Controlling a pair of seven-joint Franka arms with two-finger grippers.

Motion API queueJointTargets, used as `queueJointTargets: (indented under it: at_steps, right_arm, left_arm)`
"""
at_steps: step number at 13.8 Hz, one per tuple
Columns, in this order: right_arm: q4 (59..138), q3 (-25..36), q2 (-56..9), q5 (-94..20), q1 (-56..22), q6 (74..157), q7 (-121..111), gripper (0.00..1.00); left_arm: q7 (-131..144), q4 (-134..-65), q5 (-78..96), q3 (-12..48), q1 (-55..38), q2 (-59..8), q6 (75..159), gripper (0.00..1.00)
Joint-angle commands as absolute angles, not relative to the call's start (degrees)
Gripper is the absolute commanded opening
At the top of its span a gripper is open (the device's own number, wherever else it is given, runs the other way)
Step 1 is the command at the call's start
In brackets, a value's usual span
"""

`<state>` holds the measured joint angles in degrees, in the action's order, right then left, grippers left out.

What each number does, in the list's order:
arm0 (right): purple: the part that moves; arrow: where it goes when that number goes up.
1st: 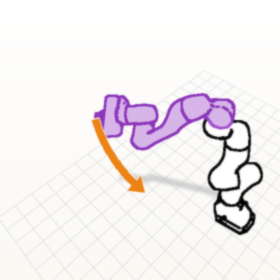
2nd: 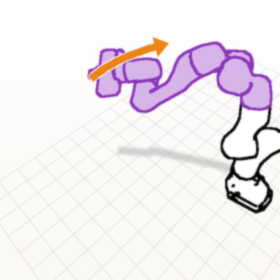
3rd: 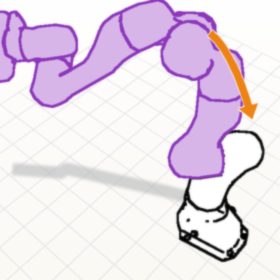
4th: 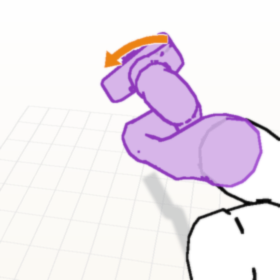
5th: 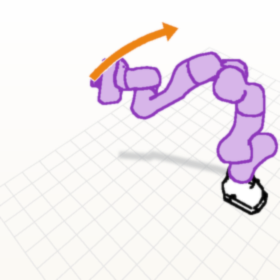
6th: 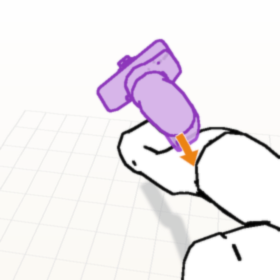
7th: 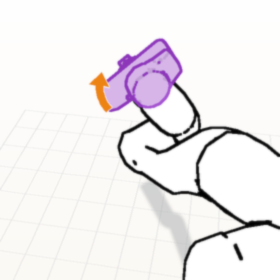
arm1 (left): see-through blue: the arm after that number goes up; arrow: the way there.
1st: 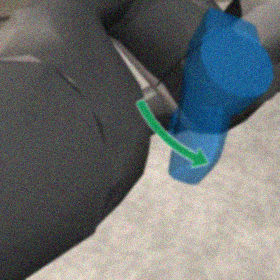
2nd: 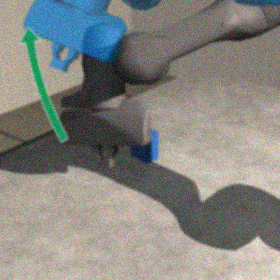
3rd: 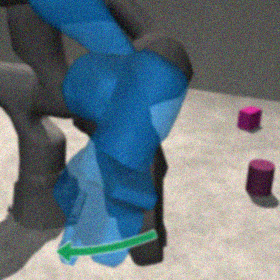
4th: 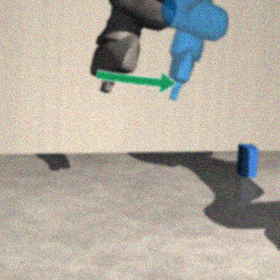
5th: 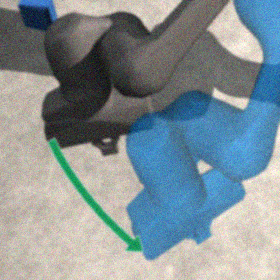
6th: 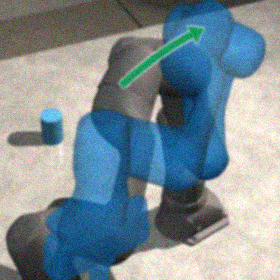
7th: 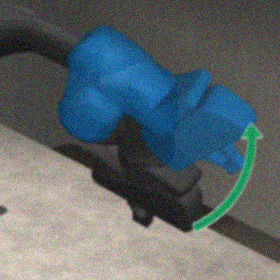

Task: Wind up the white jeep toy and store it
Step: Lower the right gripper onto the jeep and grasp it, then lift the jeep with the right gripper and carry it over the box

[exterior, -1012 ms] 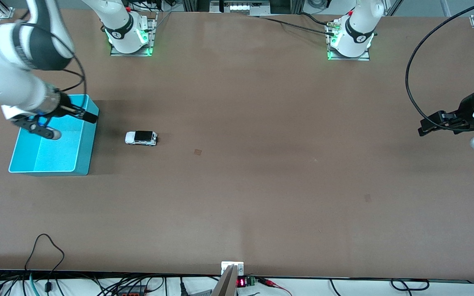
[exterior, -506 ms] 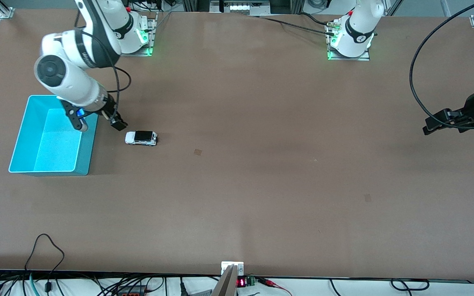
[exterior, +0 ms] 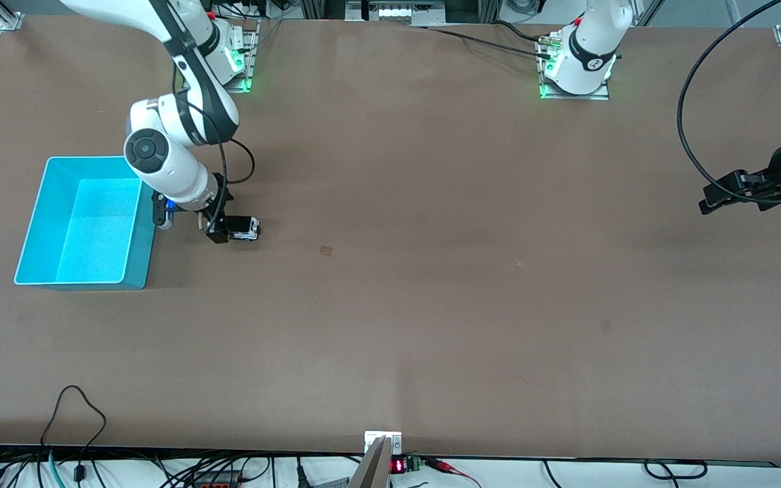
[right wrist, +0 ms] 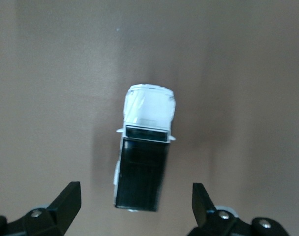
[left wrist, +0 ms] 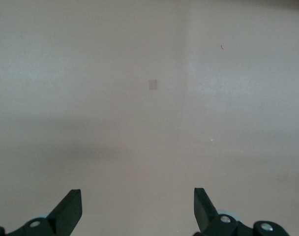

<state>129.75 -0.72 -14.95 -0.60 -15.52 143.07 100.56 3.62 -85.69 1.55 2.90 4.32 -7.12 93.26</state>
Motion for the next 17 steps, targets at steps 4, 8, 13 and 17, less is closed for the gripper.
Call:
queueJointTargets:
  at_steps: [4, 8, 13, 17]
  right_arm:
    - [128.41, -0.44, -18.28, -1.49, -16.35, 146.33, 103.10, 1.00]
    - [128.58, -0.44, -20.12, -1.41, -16.35, 146.34, 102.83, 1.00]
    - [128.67, -0.44, -21.00, -1.23, -16.35, 146.07, 101.34, 1.00]
    - [128.58, -0.44, -21.01, -1.23, -16.26, 145.72, 97.47, 0.48]
  left_arm:
    - [1.32, -86.66, 2.29, 2.72, 4.75, -5.10, 91.41, 1.00]
    - [1.41, -86.66, 2.02, 2.90, 4.57, -5.01, 91.23, 1.00]
    - [1.41, -86.75, 2.02, 2.90, 4.39, -4.75, 91.14, 1.00]
    - [1.32, -86.75, 2.02, 2.90, 4.48, -4.75, 91.23, 1.00]
